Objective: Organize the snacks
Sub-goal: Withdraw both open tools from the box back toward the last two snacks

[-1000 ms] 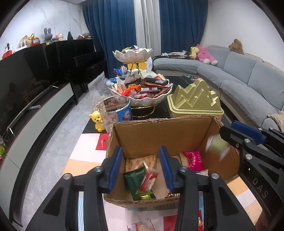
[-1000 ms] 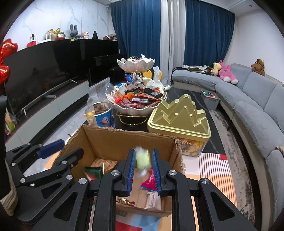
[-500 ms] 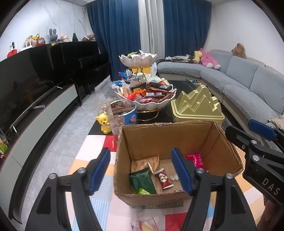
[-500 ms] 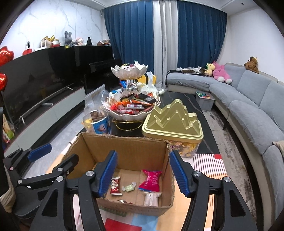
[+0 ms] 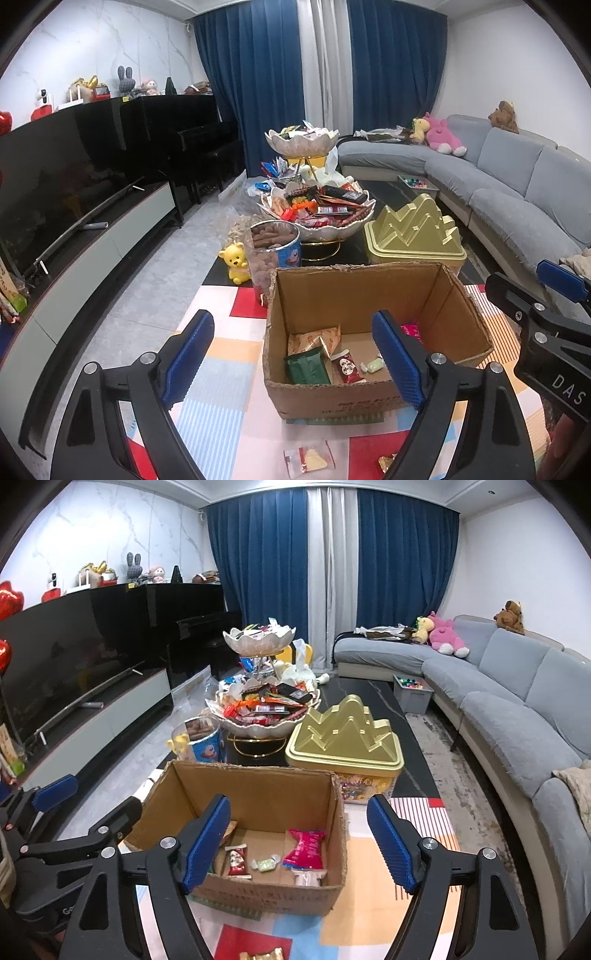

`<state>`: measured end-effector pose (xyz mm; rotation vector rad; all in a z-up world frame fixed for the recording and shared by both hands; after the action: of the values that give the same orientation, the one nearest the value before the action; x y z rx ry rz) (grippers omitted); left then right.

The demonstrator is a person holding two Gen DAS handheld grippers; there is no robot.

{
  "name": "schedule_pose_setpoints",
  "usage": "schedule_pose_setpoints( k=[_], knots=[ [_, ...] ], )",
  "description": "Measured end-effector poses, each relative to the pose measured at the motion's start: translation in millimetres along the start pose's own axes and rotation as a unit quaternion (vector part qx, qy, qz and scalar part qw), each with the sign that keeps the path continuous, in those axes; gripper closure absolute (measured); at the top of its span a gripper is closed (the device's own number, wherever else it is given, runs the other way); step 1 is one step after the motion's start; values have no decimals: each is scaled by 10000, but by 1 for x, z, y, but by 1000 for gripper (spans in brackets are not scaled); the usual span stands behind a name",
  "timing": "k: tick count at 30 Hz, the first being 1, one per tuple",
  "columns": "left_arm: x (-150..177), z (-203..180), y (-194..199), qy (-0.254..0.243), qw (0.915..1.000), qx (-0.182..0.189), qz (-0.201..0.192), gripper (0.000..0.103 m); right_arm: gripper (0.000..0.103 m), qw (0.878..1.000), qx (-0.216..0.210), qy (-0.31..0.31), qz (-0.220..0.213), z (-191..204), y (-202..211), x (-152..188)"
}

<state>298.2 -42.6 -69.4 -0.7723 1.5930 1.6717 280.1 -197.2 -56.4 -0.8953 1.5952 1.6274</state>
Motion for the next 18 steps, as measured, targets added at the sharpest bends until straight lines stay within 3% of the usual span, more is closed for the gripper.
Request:
schedule_pose_setpoints(
  k=[18],
  knots=[
    [10, 10, 29, 117, 9999, -21, -64, 12, 26, 9999, 47, 71, -112, 7, 30, 7]
  ],
)
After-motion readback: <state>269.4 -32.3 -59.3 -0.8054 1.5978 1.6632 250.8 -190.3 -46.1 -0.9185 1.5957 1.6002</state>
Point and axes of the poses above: each gripper's, at about its wrist camera, not at the fingertips, and y roughly against the way its jaws point, z to its left, x to its underside, the point moved 3 cm from there along -y, roughly the way its jaws point, and after that the axes turned 1 degree about z, right-handed, at the moved point
